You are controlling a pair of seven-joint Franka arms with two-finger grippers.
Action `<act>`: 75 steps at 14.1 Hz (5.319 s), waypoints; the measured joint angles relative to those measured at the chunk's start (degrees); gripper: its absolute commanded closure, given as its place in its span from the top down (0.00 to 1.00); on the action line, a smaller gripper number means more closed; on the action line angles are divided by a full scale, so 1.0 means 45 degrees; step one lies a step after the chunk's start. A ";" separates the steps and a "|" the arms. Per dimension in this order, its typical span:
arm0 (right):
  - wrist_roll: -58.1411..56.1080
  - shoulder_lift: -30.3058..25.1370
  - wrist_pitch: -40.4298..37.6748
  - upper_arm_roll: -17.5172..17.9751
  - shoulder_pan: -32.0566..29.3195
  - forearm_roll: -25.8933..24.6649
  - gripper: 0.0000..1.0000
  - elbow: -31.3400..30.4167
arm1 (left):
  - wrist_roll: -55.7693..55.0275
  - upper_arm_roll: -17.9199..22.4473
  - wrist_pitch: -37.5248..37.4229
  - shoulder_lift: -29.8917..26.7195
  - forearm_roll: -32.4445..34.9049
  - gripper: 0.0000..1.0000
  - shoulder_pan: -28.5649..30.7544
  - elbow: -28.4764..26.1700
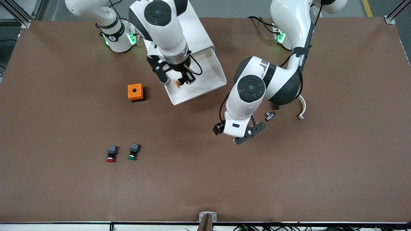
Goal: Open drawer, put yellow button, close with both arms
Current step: 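Carry the yellow button into the open drawer with the right gripper, then open the right gripper and withdraw while the left gripper approaches the drawer, then push the drawer shut with the left gripper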
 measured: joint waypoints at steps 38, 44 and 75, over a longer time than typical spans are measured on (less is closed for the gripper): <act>-1.7294 -0.0561 -0.6065 -0.0614 -0.7597 -0.0150 1.00 0.3123 | -0.0682 -0.0018 -0.0027 -0.0481 0.0003 1.00 -0.2509 -0.1544; -2.1965 -0.1024 -0.6536 -0.0607 -1.0021 -0.0784 1.00 0.3150 | -0.1569 -0.0066 -0.0019 -0.0481 -0.0018 1.00 -0.3272 -0.1687; -2.3156 -0.1656 -0.7080 -0.0501 -1.0651 -0.1339 1.00 0.4213 | -0.2545 -0.0792 0.1150 -0.0487 -0.7523 1.00 -0.3838 -0.3916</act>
